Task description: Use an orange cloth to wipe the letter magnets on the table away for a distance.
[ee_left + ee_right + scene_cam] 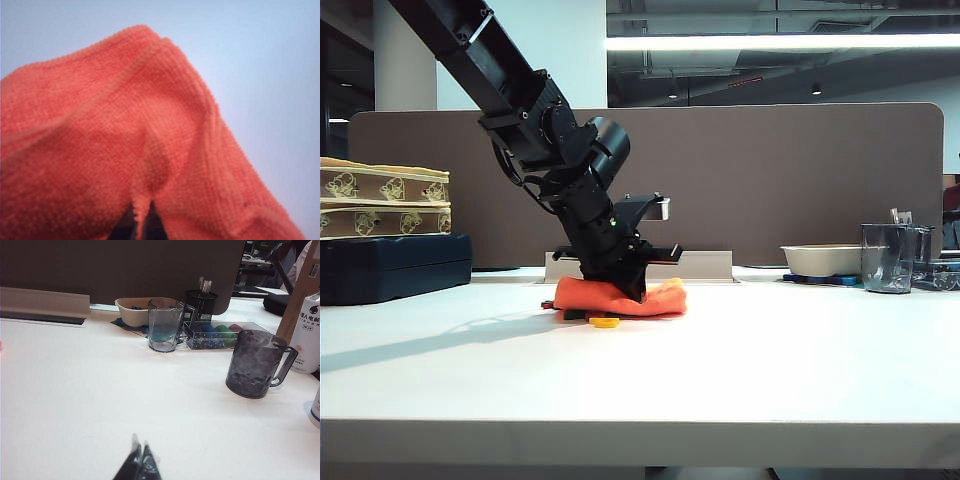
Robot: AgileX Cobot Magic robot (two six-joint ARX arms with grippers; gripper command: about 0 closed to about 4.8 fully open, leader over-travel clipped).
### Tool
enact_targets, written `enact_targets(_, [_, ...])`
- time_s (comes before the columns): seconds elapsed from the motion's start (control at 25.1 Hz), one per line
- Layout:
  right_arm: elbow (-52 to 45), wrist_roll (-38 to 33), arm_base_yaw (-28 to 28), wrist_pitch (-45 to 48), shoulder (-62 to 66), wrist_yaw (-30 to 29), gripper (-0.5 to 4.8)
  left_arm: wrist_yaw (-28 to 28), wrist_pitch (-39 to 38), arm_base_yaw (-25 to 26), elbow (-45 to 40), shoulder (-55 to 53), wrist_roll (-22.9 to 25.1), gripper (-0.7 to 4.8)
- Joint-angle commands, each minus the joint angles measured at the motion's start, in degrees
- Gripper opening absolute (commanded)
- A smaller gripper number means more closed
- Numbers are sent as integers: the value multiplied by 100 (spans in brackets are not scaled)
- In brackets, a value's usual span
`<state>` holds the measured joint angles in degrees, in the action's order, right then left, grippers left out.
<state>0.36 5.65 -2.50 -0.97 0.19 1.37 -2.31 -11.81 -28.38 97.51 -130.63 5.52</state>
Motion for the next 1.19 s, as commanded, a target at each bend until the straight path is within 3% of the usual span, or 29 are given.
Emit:
enact_targets(0.04, [-33, -9, 0, 81, -13, -4, 0, 168, -533, 114, -48, -68, -20, -6])
enact_targets(1.19, [-33, -9, 0, 81, -11, -4, 0, 271, -872, 1886, -46, 289, 0, -6])
